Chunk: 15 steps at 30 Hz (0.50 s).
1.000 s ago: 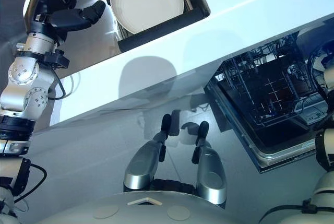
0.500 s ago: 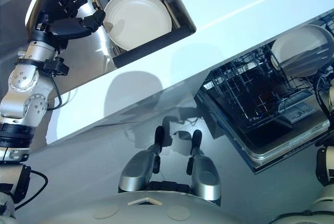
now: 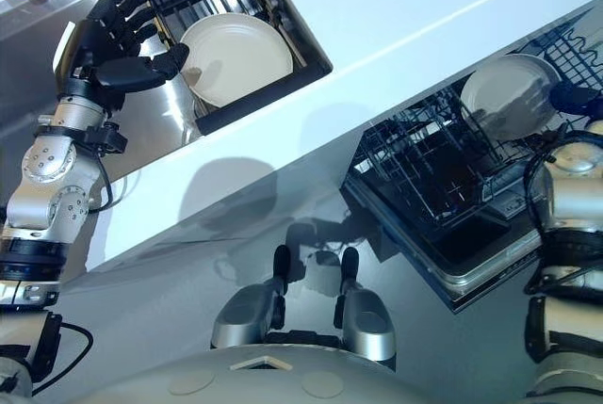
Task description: Pick up plates and place into dishwasher.
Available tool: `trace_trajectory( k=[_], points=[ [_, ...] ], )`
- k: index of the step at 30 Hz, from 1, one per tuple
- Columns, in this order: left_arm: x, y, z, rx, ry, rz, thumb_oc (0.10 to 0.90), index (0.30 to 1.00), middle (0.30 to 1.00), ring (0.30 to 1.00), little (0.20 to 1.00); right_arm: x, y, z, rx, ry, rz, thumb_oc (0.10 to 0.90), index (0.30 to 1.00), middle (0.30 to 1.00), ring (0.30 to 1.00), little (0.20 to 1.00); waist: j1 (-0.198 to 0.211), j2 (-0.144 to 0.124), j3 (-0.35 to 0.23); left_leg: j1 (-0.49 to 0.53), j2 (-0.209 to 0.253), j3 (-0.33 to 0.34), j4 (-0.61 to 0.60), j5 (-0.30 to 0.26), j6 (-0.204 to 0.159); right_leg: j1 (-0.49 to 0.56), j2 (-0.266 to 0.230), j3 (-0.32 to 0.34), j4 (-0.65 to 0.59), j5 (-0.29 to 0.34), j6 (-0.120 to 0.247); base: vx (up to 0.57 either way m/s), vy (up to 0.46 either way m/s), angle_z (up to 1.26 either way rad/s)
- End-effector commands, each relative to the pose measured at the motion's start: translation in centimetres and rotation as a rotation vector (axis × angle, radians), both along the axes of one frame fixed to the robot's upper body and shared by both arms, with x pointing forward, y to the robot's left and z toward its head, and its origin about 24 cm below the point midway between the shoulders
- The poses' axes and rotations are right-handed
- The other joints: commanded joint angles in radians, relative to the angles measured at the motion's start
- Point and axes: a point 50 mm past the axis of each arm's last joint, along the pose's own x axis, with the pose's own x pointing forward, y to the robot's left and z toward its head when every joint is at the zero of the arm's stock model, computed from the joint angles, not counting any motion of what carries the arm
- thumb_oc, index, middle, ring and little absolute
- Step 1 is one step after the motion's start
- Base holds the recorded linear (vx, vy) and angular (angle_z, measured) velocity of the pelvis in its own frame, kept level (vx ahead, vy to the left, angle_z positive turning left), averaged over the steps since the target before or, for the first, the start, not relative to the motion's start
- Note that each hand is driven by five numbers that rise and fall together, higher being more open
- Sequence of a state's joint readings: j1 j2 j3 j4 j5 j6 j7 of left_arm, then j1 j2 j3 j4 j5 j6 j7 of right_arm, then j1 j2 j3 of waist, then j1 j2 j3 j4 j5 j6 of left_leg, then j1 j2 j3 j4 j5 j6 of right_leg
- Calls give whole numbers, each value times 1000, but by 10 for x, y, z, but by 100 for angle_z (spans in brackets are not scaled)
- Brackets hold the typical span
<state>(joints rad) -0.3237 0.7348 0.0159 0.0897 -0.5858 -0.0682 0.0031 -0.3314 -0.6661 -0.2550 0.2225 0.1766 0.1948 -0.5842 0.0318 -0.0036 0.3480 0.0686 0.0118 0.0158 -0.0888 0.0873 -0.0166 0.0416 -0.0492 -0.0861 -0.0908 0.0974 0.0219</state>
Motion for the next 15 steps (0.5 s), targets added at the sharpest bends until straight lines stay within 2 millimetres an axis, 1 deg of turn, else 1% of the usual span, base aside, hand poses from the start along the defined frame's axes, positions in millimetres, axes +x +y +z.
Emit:
trace_trajectory(
  k=[1,3,4,5,8,9,10,13,14,15],
  points=[
    [-11,3,19,74,-141,26,800,900,900,900,900,-11,16,13,-15,-191,203,800,900,900,900,900,-38,4,-241,24,-48,31,8,-69,25,30,2,7,55,-58,46,35,75,-17],
    [-13,9,18,115,-135,61,800,900,900,900,900,-14,40,0,65,-234,397,800,900,900,900,900,-53,10,-252,34,-48,41,12,-72,29,34,3,13,66,-65,44,42,85,-18],
    [-14,13,17,137,-130,81,800,900,900,900,900,-15,48,-6,85,-225,458,800,900,900,900,900,-60,12,-256,39,-48,47,15,-74,30,34,2,16,73,-68,44,69,85,-10],
    [-14,17,17,158,-123,96,800,900,900,900,900,-16,52,-11,88,-214,499,800,900,900,900,900,-66,14,-262,48,-48,49,13,-82,30,40,2,18,76,-79,45,63,78,-9],
    [-12,30,19,220,-87,158,800,900,900,900,900,-18,65,-25,180,-198,667,800,900,900,900,900,-86,20,-269,51,-48,62,22,-77,33,39,2,25,87,-76,43,21,63,-9],
    [-11,35,19,240,-73,177,800,900,900,900,900,-19,69,-28,222,-197,728,800,900,900,900,900,-93,22,-273,60,-49,63,20,-86,33,46,2,27,86,-84,45,21,60,-5],
    [-9,41,19,257,-56,201,800,900,900,900,900,-19,77,-33,255,-177,821,800,900,900,900,900,-101,25,-276,63,-50,68,21,-87,32,46,2,29,88,-85,45,52,74,-12],
    [-3,53,19,318,-8,267,800,900,900,900,900,-18,107,-52,470,-83,1174,800,900,900,900,900,-117,30,-284,66,-55,76,25,-88,33,47,0,33,85,-81,46,16,66,-16],
    [-2,56,19,327,1,274,800,900,900,900,900,-19,111,-56,498,-65,1221,800,900,900,900,900,-119,30,-285,66,-56,78,26,-89,33,47,0,33,84,-80,47,15,53,-15],
    [0,60,19,354,20,287,800,900,900,900,900,-20,119,-62,526,-16,1311,800,900,900,900,900,-122,31,-287,66,-58,81,29,-89,33,47,-2,33,83,-79,48,16,53,-12]
  ],
)
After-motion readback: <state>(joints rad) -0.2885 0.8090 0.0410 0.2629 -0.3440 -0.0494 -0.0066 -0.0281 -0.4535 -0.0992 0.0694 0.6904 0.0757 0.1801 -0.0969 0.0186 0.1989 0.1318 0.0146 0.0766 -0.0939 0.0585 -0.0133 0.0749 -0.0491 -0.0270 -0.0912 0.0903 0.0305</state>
